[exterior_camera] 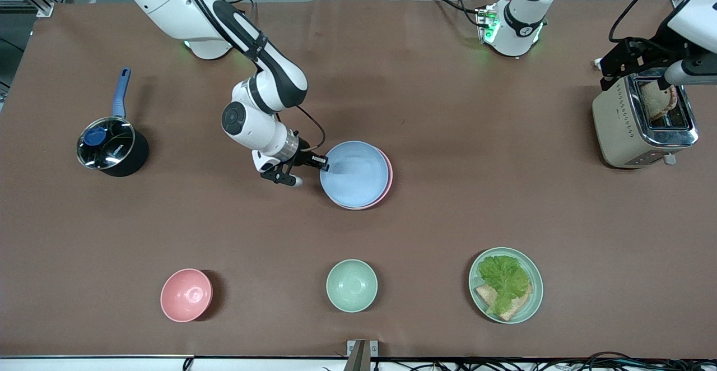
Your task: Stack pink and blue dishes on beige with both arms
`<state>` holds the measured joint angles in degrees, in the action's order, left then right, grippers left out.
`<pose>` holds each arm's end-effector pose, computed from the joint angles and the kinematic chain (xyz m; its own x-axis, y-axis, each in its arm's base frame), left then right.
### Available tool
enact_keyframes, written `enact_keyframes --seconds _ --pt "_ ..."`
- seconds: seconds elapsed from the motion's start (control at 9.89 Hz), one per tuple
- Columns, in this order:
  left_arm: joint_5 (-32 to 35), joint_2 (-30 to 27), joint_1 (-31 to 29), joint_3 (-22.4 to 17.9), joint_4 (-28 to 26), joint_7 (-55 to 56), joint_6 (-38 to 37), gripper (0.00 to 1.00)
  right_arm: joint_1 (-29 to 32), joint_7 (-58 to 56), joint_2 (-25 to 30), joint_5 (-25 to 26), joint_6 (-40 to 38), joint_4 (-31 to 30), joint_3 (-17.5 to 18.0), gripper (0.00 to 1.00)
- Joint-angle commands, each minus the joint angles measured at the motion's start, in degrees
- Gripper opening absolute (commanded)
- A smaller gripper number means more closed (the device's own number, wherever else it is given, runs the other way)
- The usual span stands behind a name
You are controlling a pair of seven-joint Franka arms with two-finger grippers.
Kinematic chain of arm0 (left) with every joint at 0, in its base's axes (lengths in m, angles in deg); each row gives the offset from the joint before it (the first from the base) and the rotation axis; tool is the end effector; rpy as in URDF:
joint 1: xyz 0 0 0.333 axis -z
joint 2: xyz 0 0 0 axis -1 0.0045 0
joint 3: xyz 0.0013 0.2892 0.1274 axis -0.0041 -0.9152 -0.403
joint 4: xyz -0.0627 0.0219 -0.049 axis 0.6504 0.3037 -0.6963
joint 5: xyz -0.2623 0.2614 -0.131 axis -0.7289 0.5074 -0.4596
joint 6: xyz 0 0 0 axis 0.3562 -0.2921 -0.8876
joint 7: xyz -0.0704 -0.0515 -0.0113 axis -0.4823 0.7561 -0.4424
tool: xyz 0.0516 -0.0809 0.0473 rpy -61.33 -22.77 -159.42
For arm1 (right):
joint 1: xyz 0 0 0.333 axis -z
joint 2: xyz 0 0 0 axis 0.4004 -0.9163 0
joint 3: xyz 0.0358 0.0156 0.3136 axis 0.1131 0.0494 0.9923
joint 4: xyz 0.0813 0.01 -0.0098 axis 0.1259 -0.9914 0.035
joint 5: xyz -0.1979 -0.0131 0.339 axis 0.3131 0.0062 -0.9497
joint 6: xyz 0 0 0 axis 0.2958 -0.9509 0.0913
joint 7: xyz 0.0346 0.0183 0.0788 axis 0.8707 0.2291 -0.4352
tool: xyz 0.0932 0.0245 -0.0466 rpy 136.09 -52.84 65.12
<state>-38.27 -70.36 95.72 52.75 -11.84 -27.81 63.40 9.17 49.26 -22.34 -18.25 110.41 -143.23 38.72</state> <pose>0.5129 -0.0799 0.6874 0.9980 -0.0515 0.0376 -0.0501 -0.9980 -0.0379 0.5002 0.3425 0.2112 0.9382 -0.3084 -0.1573 -0.3461 -0.8482 -0.4010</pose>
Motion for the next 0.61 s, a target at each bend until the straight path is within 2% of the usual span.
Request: enact_keyframes --seconds 0.0,0.1,0.2,0.3,0.51 --pt "-1.3 -1.2 0.1 -0.5 -2.7 -1.8 -0.6 1.00 0.9 0.3 0.7 1.1 0.8 -0.5 0.4 0.73" --pt "-1.2 -1.1 0.1 -0.6 -2.7 -2.6 -1.4 1.00 1.7 0.0 2.1 1.1 0.6 -0.2 0.4 0.95" --pt "-1.3 -1.1 0.1 -0.6 -2.6 -3.4 -1.7 1.00 3.0 -0.3 5.2 1.1 -0.1 -0.2 0.4 1.00" --pt "-1.2 -0.9 0.2 -0.6 -2.6 -3.4 -1.9 1.00 4.4 -0.3 8.0 1.5 -2.5 -0.2 0.2 1.00" --pt "-1.3 0.6 0.1 -0.6 -2.5 -3.7 -3.4 1.00 9.3 -0.1 14.7 8.6 -12.3 -0.1 0.0 1.00"
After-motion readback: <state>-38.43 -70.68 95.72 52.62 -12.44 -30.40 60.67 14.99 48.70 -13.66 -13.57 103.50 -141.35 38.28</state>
